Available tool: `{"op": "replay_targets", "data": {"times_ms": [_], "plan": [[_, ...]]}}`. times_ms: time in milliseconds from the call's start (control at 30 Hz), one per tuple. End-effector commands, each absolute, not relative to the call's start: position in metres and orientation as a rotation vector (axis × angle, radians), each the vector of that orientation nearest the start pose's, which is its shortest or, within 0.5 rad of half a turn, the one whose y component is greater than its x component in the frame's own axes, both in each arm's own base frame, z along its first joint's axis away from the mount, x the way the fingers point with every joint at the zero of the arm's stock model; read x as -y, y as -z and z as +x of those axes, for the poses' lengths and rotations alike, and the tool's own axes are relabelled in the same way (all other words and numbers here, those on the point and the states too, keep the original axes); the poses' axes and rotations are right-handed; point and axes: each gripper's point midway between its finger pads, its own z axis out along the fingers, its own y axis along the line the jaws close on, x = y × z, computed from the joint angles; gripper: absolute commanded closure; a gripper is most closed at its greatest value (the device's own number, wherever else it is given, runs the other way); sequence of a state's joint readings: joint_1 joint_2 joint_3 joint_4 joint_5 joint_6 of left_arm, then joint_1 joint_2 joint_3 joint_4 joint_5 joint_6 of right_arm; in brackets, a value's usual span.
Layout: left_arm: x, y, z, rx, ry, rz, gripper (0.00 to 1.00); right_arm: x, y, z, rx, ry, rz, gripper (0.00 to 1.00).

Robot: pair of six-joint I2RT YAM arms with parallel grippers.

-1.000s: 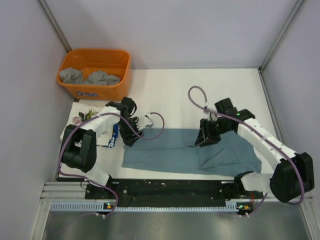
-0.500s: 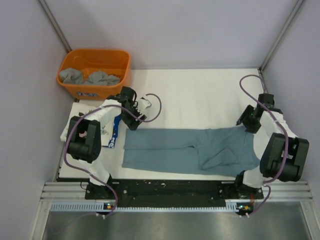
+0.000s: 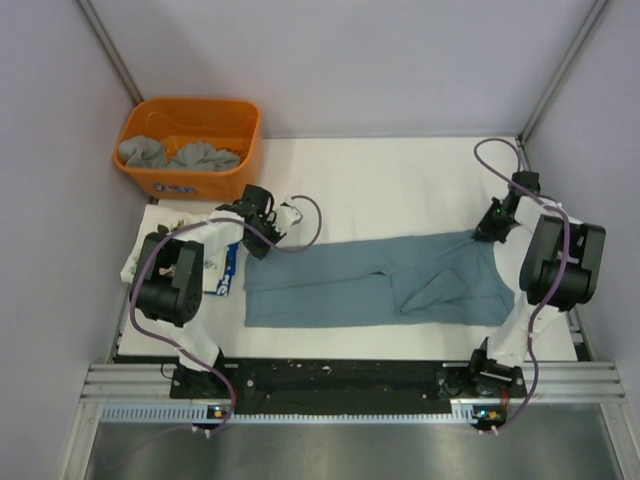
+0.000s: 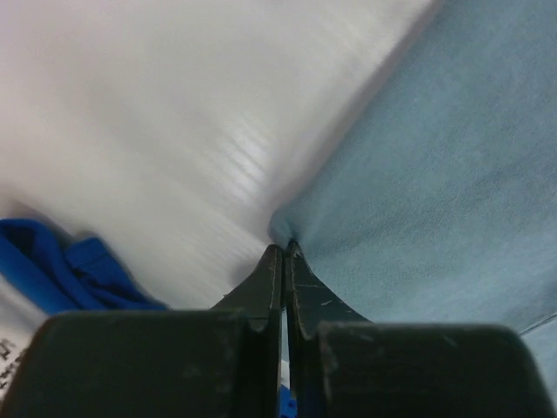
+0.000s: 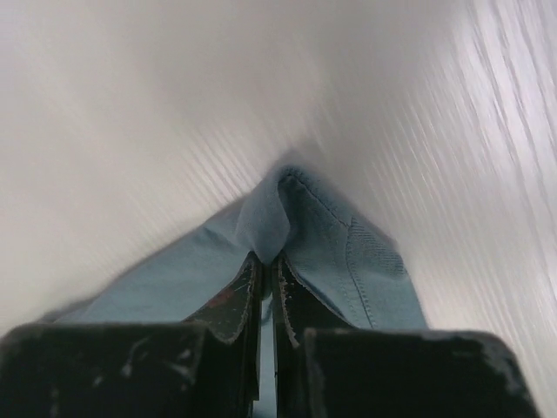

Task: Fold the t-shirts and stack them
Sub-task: Fold the other side of the tshirt into a rectangle

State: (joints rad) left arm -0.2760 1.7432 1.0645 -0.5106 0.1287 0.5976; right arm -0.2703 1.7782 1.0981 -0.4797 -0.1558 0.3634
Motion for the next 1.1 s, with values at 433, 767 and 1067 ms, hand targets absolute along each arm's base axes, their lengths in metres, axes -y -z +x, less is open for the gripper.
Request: {"op": "replay_targets", "data": {"times_ms": [433,767,1067], "plan": [[0.051,-0.037,0.354,-2.566,-0.134,1.058,0.52,0.059,-0.056,0.470,-2.524,-0.329,0.516,0.68],[0.191,-0.134,0.352,-2.139,-0.027,1.421,0.36,0.029,-0.111,0.401,-2.503,-0.189,0.388,0.51],[0.356,-0.158,0.265,-1.882,0.674,1.613,0.36,-0.029,-0.081,0.363,-2.643,-0.450,0.197,0.51]]}}
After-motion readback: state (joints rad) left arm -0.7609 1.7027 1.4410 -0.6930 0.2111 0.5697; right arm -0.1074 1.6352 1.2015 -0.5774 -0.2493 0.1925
